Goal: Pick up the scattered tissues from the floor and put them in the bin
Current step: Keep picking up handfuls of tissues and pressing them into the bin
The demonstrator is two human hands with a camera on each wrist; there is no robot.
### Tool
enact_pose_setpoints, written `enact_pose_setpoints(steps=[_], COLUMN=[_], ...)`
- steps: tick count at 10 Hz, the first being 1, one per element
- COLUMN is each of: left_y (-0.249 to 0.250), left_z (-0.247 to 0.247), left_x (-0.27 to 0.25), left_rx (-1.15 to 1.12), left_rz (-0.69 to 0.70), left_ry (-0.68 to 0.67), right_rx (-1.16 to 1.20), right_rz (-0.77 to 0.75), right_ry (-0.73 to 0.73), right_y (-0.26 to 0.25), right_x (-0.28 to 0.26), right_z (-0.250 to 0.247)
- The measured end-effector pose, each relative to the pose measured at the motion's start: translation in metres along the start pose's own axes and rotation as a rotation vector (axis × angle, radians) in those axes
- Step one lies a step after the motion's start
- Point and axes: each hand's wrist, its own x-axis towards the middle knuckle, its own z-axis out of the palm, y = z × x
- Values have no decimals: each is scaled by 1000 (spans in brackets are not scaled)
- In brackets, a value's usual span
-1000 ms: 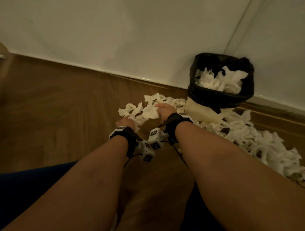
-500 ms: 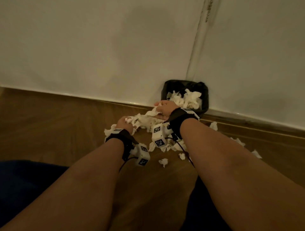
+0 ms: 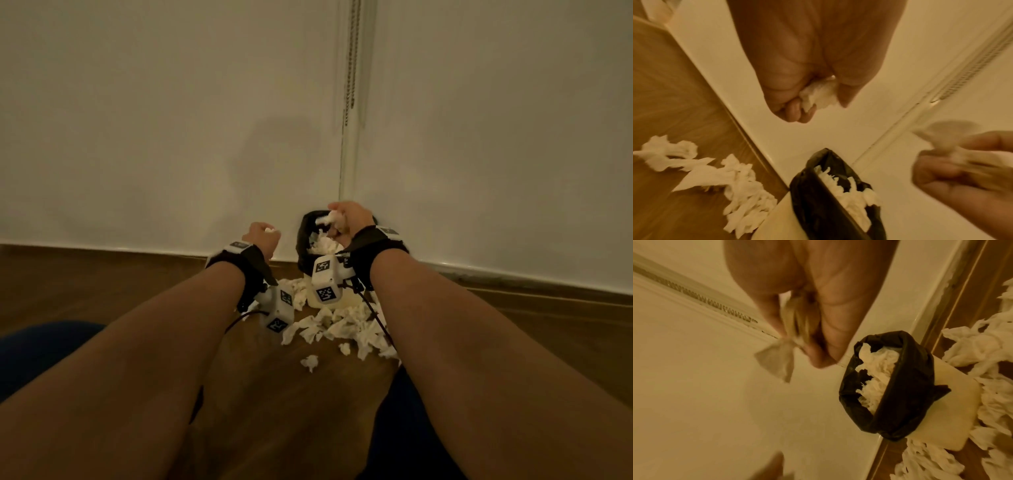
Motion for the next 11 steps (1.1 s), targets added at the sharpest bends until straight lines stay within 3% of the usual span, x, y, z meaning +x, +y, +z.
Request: enact_pose_setpoints(steps=[1, 2, 3, 4, 5, 6, 7, 9, 11], left_y=[32, 55, 61, 61, 63, 67, 65, 36, 8], left_z=[7, 12, 20, 27, 38, 46, 50, 75, 97], left_x=[-10, -18, -16, -13, -8, -5, 1, 28, 60], left_rx=[-57, -9, 144, 257, 220, 99, 162, 274, 439], left_rz=[26, 89, 170, 237, 323, 454, 500, 493, 476], left_ry=[44, 55, 8, 3, 11, -22, -94, -140, -59], right_rx=[133, -55, 15, -604, -164, -378, -523, -789, -1037], right_rz=[10, -19, -63, -225, -176, -198, -232, -227, -200], right_ry=[16, 73, 122, 77, 184, 308, 360, 331, 298], right_y=[-13, -20, -22, -15, -3, -2, 4, 20, 37], right_x=[-11, -19, -20, -8, 4, 2, 10, 26, 55], right_z=[-1, -4, -12, -18, -33, -42, -53, -59, -58])
